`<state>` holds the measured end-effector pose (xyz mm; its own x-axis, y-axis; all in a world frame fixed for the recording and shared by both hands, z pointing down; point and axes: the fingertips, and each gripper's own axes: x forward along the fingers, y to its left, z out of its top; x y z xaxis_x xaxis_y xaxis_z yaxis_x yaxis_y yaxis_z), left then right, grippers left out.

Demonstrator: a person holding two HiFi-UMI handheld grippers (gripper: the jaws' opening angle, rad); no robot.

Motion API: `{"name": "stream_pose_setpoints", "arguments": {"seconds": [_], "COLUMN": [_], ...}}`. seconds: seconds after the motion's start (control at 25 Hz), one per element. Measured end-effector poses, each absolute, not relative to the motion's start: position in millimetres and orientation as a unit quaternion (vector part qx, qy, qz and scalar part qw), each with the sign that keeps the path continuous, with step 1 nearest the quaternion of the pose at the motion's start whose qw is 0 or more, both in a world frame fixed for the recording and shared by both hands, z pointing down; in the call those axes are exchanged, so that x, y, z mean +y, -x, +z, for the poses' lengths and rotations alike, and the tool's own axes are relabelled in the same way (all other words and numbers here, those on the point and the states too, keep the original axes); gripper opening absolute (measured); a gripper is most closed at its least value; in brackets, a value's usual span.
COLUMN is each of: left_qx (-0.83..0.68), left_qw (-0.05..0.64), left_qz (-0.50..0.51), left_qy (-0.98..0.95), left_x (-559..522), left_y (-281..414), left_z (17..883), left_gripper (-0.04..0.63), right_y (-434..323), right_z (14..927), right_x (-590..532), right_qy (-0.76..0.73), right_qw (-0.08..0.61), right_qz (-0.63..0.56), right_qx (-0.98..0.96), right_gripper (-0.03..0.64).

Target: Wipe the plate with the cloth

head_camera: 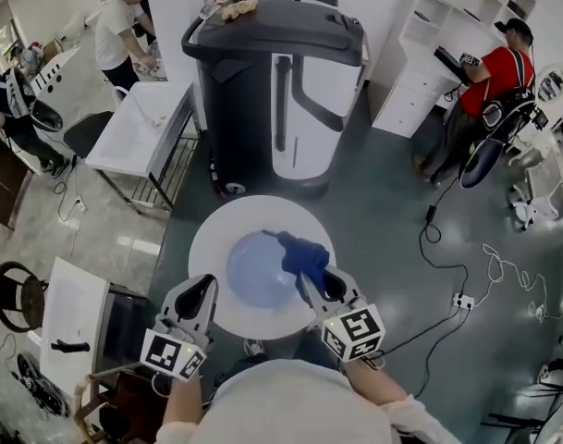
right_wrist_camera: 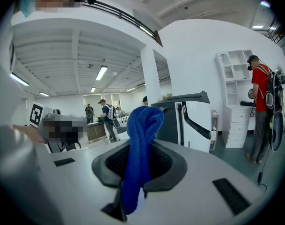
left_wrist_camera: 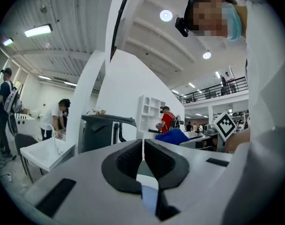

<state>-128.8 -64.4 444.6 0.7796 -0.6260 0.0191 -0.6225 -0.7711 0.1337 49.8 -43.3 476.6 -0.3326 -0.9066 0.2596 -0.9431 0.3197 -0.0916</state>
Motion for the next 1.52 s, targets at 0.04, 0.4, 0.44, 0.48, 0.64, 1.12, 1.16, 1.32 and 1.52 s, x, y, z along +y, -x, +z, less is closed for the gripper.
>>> {"name": "stream_pose_setpoints", "arguments": {"seconds": [0.04,0.4,0.44,0.48,0.64,1.12,1.16,1.32,1.52], "left_qx": [-0.341,-0.416,-0.422,-0.427,-0.444,-0.470,-0.472,-0.476,-0.477], "left_qw": [0.068,0.076,0.077,0.078,0.080,0.103,0.113,0.166,0.221], "left_qz": [-0.015,-0.012,-0.011,-0.011,-0.008,0.014,0.018,0.034,0.062], "left_qy": [-0.937,-0.906,-0.903,-0.901,-0.893,-0.876,-0.874,-0.863,-0.848], "left_x": [-65.7,-72.0,-72.0,-72.3,-74.6,-76.0,-76.8,-80.9,-84.3], "left_y": [127.5,108.0,106.0,104.2,99.4,103.0,103.1,104.8,102.9], "left_z": [444.2,449.8,451.1,452.0,454.4,479.0,486.8,523.2,572.2], "left_gripper": [0.040,0.040,0.040,0.040,0.040,0.040,0.040,0.040,0.041], "right_y": [-51.8,-69.9,-71.0,-71.7,-71.9,-60.5,-60.4,-60.9,-64.7], "right_z": [476.4,477.0,477.7,478.1,478.5,480.9,481.5,486.4,494.2], "right_x": [-46.8,-77.6,-79.9,-82.4,-91.9,-97.8,-97.2,-94.6,-92.0], "right_qy": [-0.565,-0.497,-0.491,-0.485,-0.464,-0.433,-0.432,-0.434,-0.438], "right_qw": [0.081,0.091,0.091,0.092,0.095,0.096,0.097,0.100,0.106], "right_qz": [0.113,0.111,0.111,0.111,0.111,0.111,0.112,0.116,0.125], "right_qx": [-0.814,-0.856,-0.859,-0.862,-0.874,-0.890,-0.890,-0.888,-0.884], "right_gripper": [0.084,0.084,0.084,0.084,0.084,0.084,0.084,0.084,0.084]}}
